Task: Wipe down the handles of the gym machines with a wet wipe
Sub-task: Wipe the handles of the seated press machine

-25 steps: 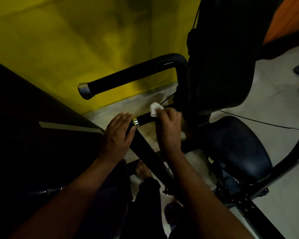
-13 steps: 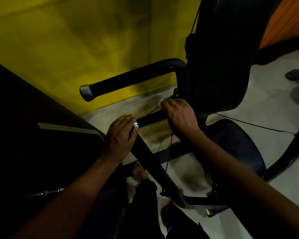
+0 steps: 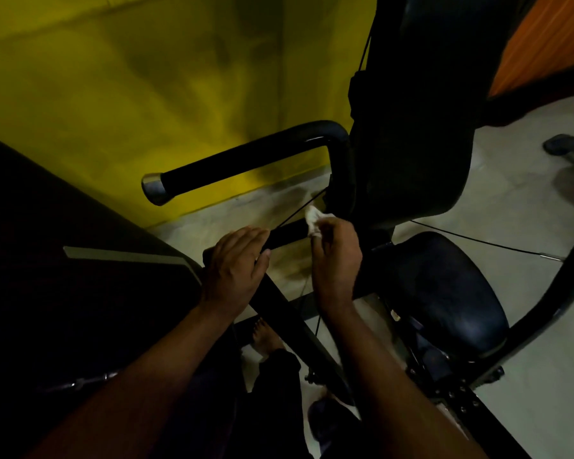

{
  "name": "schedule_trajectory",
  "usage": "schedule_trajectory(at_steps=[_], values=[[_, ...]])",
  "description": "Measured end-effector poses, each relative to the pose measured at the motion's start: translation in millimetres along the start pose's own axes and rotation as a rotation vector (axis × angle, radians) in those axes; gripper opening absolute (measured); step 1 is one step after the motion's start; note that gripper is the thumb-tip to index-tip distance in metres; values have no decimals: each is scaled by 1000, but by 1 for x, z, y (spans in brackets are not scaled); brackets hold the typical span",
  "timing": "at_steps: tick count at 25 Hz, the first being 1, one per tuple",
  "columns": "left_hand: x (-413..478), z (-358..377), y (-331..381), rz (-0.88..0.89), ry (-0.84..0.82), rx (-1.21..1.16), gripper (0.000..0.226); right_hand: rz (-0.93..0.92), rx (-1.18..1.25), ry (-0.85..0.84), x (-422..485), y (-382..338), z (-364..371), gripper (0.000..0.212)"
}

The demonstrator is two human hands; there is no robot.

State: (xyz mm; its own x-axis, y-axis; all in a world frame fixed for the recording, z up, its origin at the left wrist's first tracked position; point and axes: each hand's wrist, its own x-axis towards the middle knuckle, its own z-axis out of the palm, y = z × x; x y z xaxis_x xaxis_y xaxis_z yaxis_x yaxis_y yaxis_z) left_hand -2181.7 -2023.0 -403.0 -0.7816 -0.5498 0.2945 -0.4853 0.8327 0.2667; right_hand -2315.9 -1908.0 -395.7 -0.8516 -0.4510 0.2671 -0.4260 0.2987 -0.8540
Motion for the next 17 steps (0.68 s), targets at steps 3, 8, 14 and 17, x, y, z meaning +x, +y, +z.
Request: schedule_trajectory(at_steps=[3,8,14,17], values=[[6,1,2,11,5,3,40,665,573,186,-21,-14,35,14],[10,2,6,4,-5,-23,42,1162,1360,98,-11,-4,54,15],[13,3,5,17,8,-34,40,1120,1589,39,19,8,28,25],[13,2,7,-1,-1,-29,40,1169,1652,23,27,10,19,25]])
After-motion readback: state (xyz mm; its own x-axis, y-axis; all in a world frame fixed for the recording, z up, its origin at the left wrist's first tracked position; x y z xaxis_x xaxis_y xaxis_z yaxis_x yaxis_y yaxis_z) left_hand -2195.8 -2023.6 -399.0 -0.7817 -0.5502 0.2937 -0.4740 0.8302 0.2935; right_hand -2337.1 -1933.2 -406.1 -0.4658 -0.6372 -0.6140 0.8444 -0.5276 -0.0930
